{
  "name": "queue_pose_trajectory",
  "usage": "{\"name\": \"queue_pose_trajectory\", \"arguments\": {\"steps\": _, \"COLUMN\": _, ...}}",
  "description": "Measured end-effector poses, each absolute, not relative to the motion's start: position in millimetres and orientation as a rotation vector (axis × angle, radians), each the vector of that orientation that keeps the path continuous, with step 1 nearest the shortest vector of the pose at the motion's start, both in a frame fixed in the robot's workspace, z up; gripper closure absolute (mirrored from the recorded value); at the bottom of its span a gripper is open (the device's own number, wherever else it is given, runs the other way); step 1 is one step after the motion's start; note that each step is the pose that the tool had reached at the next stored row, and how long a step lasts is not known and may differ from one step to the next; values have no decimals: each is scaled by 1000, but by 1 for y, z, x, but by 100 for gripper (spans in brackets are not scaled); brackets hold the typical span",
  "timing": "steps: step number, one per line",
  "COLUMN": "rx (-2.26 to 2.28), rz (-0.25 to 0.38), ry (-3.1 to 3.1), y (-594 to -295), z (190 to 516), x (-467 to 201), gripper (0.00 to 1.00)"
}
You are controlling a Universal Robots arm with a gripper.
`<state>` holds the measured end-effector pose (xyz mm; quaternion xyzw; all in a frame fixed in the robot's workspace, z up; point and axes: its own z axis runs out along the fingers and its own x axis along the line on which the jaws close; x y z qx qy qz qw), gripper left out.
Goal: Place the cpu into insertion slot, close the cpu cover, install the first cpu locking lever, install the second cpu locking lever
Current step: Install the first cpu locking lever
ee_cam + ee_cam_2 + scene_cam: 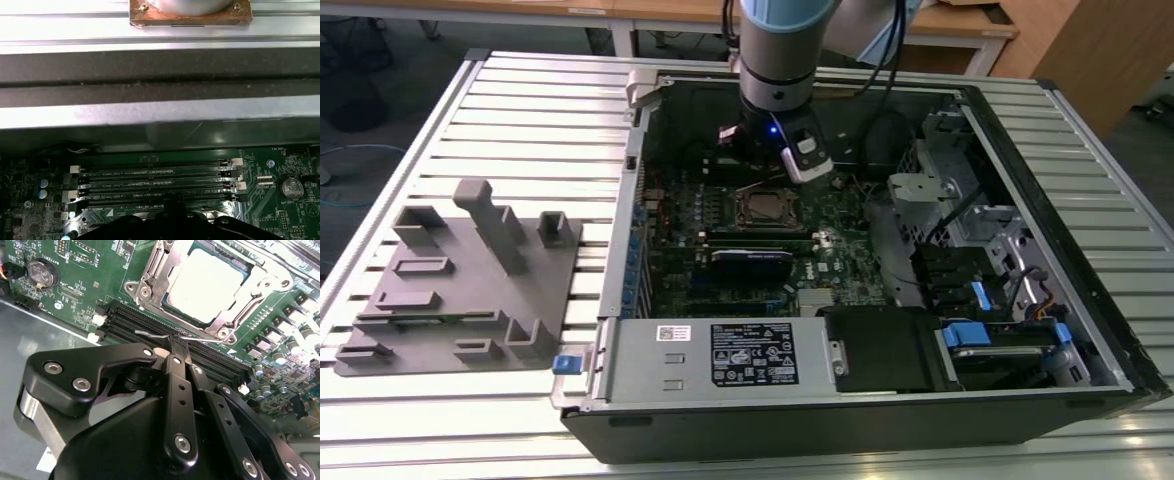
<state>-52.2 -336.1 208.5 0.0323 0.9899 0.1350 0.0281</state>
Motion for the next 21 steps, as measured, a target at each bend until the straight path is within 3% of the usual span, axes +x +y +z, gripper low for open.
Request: {"name": "queue_pose_trajectory", "arguments": {"steps": 21, "rx": 164, "rz": 410, "ry": 3043, "y": -336, "z": 201, "x": -48, "gripper": 90}}
